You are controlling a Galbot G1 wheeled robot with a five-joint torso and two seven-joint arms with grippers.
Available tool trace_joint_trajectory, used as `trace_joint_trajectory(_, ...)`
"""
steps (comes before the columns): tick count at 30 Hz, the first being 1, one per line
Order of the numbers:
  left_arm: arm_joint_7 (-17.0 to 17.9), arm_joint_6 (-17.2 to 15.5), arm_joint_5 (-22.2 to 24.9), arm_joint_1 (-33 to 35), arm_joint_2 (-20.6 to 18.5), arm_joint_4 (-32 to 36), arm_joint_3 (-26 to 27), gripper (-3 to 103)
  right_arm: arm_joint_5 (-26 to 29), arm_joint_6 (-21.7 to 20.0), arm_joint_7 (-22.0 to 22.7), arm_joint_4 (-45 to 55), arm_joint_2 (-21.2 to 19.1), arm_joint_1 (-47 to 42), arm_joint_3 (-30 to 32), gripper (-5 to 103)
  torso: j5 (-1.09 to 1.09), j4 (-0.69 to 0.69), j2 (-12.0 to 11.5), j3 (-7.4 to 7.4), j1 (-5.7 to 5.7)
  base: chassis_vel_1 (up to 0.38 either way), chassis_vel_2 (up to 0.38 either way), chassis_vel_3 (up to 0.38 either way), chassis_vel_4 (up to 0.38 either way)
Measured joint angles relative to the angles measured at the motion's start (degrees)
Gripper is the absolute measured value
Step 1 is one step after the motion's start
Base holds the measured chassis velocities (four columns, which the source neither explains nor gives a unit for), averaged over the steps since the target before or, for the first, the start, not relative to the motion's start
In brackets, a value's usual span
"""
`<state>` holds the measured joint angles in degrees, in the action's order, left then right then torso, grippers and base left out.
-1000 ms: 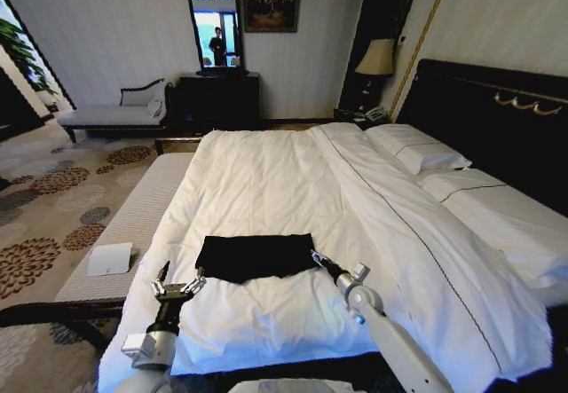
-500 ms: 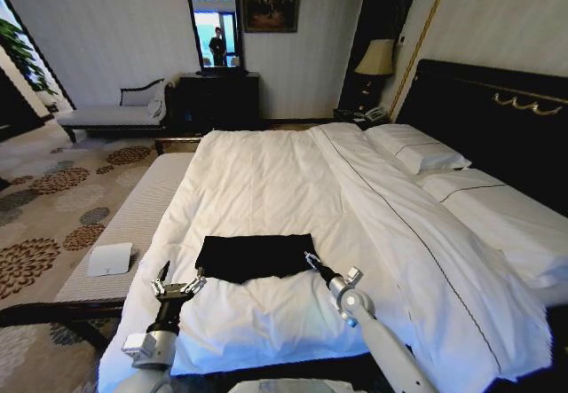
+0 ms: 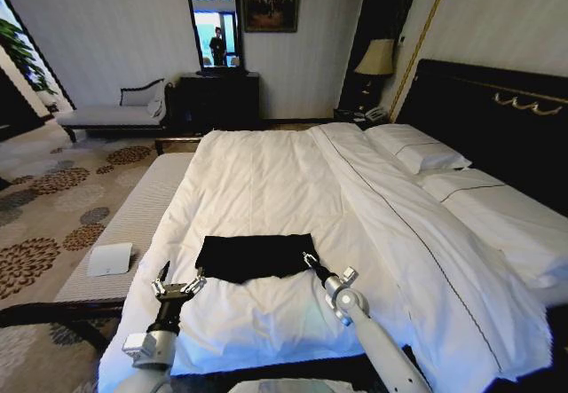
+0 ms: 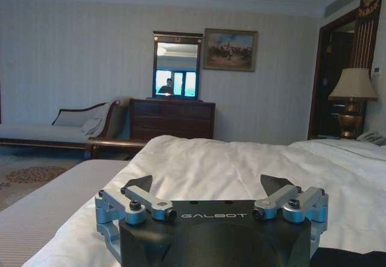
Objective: Fold the clothes on the bed.
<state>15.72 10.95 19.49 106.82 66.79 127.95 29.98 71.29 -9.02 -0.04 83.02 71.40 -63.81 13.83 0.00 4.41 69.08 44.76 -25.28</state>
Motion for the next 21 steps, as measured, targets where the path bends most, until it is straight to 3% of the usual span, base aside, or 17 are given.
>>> trace_joint_trajectory(3, 0.0, 0.0, 0.0, 0.0, 0.0, 0.0, 0.0, 100, 0.0, 0.1, 0.1, 0.1, 0.2, 0.0, 0.2, 25, 0.00, 0.00, 0.0, 0.00, 0.00, 0.000, 0.000, 0.000, 0.000)
trace_joint_trajectory(6, 0.0, 0.0, 0.0, 0.0, 0.0, 0.0, 0.0, 100, 0.1, 0.1, 0.1, 0.3, 0.5, 0.0, 0.4, 10, 0.00, 0.00, 0.0, 0.00, 0.00, 0.000, 0.000, 0.000, 0.000)
trace_joint_trajectory(8, 0.0, 0.0, 0.0, 0.0, 0.0, 0.0, 0.0, 100, 0.1, 0.2, 0.1, 0.3, 0.7, -0.1, 0.5, 7, 0.00, 0.00, 0.0, 0.00, 0.00, 0.000, 0.000, 0.000, 0.000)
trace_joint_trajectory(21, 0.0, 0.0, 0.0, 0.0, 0.0, 0.0, 0.0, 100, -1.3, 1.3, 1.7, 5.1, 2.0, -2.3, 3.4, 6, 0.01, -0.01, 0.0, 0.00, 0.00, 0.000, 0.000, 0.000, 0.000)
